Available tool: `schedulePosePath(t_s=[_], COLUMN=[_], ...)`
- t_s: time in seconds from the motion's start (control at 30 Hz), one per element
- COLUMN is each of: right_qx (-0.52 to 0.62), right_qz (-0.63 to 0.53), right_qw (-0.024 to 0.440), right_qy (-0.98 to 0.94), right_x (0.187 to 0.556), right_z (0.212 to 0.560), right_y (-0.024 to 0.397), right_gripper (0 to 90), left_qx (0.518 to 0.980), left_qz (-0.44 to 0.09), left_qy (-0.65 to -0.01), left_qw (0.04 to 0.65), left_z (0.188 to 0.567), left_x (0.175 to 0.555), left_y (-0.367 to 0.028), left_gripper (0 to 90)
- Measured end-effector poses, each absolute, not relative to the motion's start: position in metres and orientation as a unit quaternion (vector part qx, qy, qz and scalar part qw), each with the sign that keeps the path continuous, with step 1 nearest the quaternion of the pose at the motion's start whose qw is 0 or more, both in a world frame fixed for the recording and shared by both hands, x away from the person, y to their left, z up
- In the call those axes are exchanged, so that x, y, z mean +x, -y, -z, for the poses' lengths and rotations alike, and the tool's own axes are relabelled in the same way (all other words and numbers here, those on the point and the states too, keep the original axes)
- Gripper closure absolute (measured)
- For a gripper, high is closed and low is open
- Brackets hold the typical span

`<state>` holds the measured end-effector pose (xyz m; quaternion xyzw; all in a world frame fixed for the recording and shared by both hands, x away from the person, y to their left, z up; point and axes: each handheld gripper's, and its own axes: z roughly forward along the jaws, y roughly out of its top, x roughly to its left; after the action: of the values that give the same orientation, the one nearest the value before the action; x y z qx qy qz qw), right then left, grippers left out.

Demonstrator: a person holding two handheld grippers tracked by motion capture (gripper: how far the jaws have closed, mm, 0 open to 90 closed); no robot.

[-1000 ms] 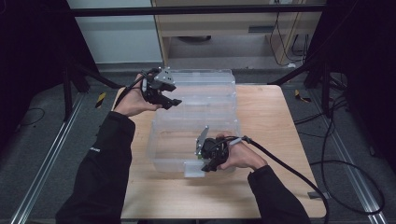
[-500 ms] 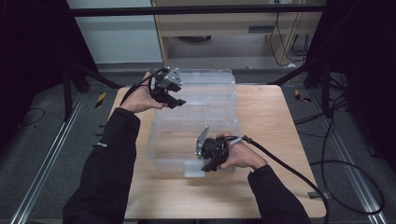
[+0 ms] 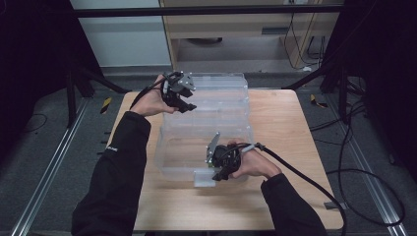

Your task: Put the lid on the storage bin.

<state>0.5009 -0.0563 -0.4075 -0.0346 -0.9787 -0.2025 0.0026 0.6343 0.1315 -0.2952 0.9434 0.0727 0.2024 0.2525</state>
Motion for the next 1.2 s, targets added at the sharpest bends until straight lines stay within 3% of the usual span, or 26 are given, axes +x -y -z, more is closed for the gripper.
schedulePosePath(t_s=[1.2], right_qx=[-0.042], right_qz=[0.200], right_qw=[0.006], right_qy=[0.979], right_x=[0.501], right_z=[0.407], right_y=[0.056], right_gripper=[65.7], left_qx=[0.960], left_qz=[-0.184], left_qy=[-0.043], left_qw=[0.207], left_z=[0.306], left_x=[0.641], left_y=[-0.129], left_gripper=[77.7])
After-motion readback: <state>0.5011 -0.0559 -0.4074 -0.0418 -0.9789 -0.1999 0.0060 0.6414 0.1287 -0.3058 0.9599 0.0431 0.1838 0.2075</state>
